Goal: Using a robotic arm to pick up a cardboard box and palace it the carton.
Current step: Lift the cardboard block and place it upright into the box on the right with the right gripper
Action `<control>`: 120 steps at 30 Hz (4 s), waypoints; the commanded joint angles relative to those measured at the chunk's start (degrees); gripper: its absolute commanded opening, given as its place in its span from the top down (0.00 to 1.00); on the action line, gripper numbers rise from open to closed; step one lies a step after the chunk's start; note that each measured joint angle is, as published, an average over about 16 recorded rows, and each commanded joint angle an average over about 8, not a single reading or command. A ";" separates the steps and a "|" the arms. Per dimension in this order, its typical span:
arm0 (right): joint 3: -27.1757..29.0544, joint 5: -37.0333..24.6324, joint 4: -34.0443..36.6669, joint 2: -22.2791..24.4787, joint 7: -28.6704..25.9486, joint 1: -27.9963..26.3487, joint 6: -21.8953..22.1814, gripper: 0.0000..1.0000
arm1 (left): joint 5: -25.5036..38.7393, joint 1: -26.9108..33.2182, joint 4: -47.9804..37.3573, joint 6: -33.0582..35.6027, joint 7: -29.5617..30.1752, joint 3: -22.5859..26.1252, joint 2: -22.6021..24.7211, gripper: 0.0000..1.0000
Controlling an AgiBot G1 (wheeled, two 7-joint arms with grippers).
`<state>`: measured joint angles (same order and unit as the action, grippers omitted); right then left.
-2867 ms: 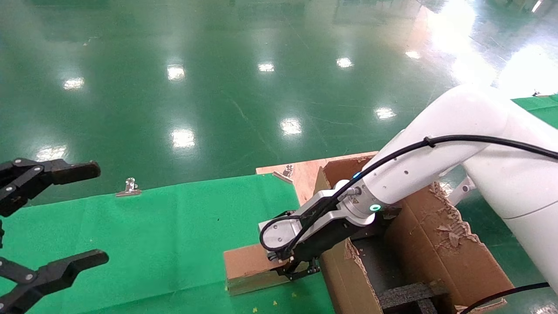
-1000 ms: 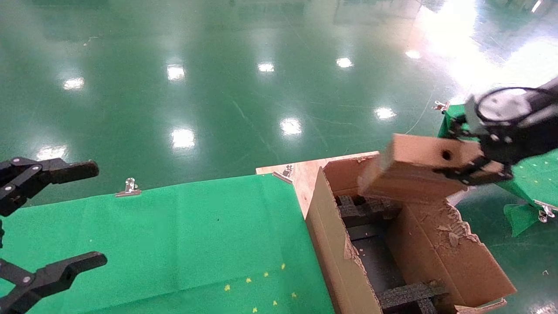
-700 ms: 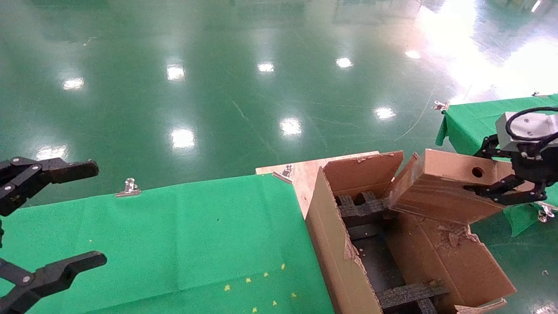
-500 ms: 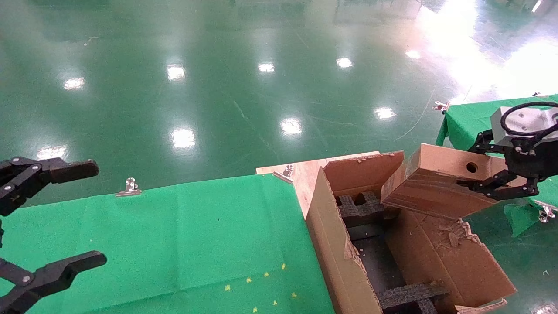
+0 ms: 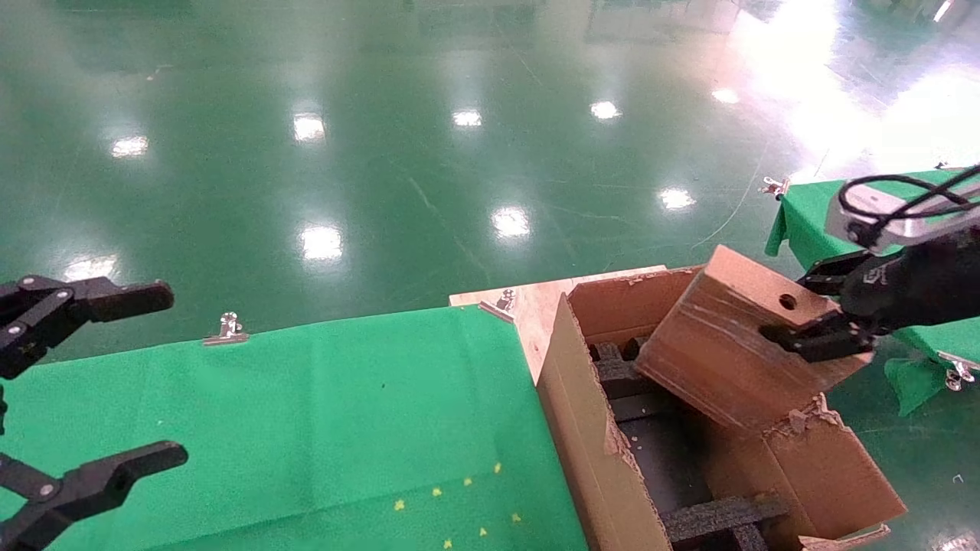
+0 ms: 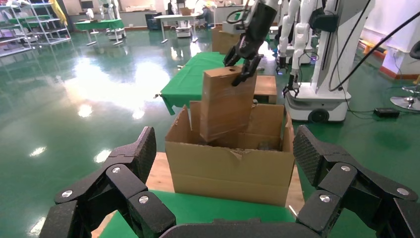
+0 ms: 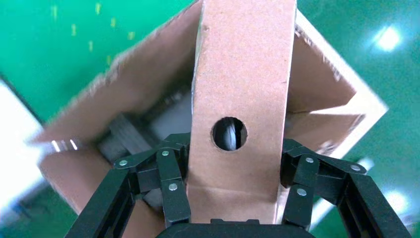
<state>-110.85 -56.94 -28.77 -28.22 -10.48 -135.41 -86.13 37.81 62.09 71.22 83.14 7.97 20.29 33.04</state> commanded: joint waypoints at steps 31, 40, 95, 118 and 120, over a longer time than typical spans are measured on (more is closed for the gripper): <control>-2.91 2.36 -3.13 4.01 -27.93 8.20 12.89 1.00 | -0.01 -0.01 -0.02 -0.03 -0.01 0.00 0.00 0.00; -3.66 2.05 -4.00 4.64 -29.79 10.91 17.08 1.00 | -0.02 -0.01 -0.02 -0.03 -0.01 0.00 -0.01 0.00; -1.69 12.78 14.05 -12.20 -26.61 36.89 28.47 1.00 | -0.02 0.00 -0.02 -0.03 -0.01 0.01 -0.01 0.00; -1.26 13.72 23.36 -20.01 -23.30 44.66 30.48 1.00 | -0.03 0.00 -0.02 -0.03 -0.01 0.02 -0.01 0.00; -1.34 13.60 23.93 -20.53 -23.08 45.12 30.61 1.00 | -0.03 0.00 -0.02 -0.03 -0.01 0.02 -0.01 0.00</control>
<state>-112.18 -43.34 -4.91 -48.66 -33.52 -90.38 -55.39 37.79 62.09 71.20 83.11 7.95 20.30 33.03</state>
